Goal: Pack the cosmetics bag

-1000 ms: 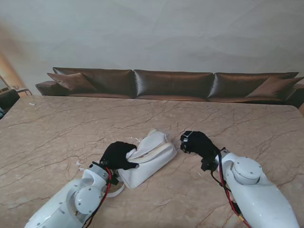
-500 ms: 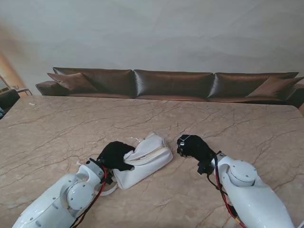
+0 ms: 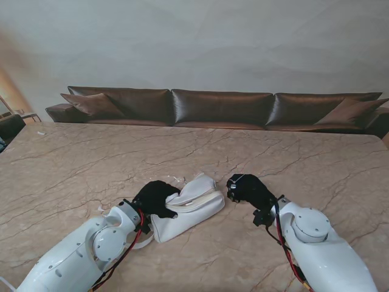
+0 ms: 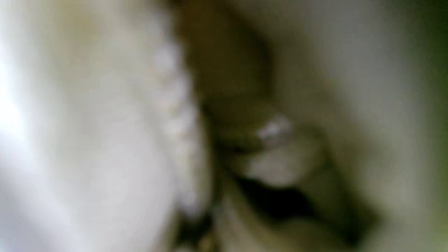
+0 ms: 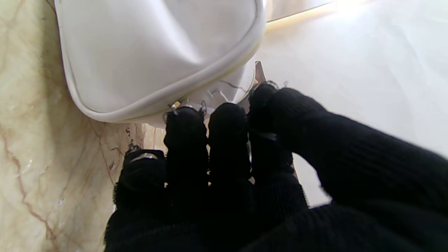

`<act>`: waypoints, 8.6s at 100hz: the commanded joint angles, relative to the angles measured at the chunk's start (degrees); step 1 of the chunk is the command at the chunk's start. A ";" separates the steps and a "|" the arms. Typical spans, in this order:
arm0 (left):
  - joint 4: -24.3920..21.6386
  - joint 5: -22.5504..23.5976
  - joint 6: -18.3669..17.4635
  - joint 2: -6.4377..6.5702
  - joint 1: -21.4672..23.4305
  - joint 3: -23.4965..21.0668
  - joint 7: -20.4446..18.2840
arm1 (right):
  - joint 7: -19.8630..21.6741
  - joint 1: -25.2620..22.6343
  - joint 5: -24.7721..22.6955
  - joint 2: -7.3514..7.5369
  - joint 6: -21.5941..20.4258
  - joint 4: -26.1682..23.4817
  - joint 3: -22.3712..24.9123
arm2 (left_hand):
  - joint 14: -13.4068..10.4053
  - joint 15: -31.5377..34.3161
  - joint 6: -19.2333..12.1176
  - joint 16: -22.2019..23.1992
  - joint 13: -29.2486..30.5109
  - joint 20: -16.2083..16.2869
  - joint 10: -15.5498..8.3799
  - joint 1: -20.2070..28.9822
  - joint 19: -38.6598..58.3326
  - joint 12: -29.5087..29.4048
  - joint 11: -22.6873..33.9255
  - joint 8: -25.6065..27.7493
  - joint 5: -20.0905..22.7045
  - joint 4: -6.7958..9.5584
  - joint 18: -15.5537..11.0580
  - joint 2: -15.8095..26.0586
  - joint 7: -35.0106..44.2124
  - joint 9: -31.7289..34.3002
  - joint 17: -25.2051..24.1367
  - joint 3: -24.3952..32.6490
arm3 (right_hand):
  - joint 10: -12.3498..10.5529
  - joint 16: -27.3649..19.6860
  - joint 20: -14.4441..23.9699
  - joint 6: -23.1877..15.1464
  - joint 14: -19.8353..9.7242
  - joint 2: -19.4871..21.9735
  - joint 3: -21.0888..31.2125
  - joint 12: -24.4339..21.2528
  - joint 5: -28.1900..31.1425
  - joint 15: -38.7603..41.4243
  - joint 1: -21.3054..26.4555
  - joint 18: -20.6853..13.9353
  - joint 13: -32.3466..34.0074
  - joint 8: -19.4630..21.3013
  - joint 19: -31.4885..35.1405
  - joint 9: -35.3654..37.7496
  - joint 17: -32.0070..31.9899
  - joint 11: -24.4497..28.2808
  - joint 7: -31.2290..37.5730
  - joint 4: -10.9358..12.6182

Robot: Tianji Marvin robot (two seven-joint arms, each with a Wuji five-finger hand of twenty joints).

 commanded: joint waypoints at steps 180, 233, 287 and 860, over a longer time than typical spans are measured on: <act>2.82 -0.33 1.24 -0.65 -0.47 6.99 -4.13 | 8.20 14.22 -17.62 5.68 -6.84 -12.44 -15.70 | -2.36 1.78 -13.45 -0.31 2.59 -1.37 -7.99 22.44 1.92 -0.32 1.15 -0.88 11.13 6.57 -0.69 3.17 14.01 3.43 0.78 33.57 | -4.18 -0.10 1.30 -19.33 -0.08 1.20 3.83 -0.15 3.08 0.11 3.10 -0.76 1.62 1.05 1.93 -0.02 3.40 -1.79 5.84 1.07; -0.63 -0.97 0.57 -0.77 3.59 2.16 -2.68 | 8.84 20.06 -27.00 6.89 -8.67 -10.14 -24.47 | -3.53 -5.24 -9.91 4.38 -2.61 5.65 -6.21 3.58 3.07 8.27 -13.47 -13.92 -6.57 -3.77 -4.44 13.99 10.15 -1.25 -5.98 21.81 | -4.37 -0.61 0.51 -19.37 -0.67 1.75 4.21 -1.35 0.71 -0.91 0.98 -1.52 1.18 -5.14 1.51 -0.83 3.40 -2.63 5.32 0.99; -0.20 1.74 1.01 -1.11 4.57 -0.82 1.95 | 7.45 5.13 -41.32 9.27 -4.32 -21.22 -6.33 | -3.34 -6.08 -9.96 5.11 -5.54 6.26 -7.41 8.12 1.02 11.81 -8.38 -1.24 -7.22 -2.64 -4.36 22.96 10.90 -3.88 -8.49 14.02 | -6.22 -5.47 -0.32 -7.94 -3.91 11.93 -34.56 -14.10 -16.15 -13.20 -13.95 -4.04 -7.25 -13.79 -4.90 -17.55 -1.07 -14.33 -15.91 3.89; -18.64 -7.61 7.98 0.40 6.47 -5.69 -14.31 | -21.43 16.31 -28.97 -3.76 -23.39 21.58 -26.25 | -7.52 -58.84 -8.02 -15.15 -59.04 -2.66 -2.01 -0.39 -63.15 -17.41 -26.99 7.01 -0.11 9.88 -18.14 15.06 15.59 -39.09 -33.95 33.57 | -7.81 1.06 -4.35 -23.16 -0.29 2.92 3.92 -3.27 12.15 3.35 26.53 2.78 6.63 8.10 -0.06 5.93 5.90 -0.86 13.55 -4.51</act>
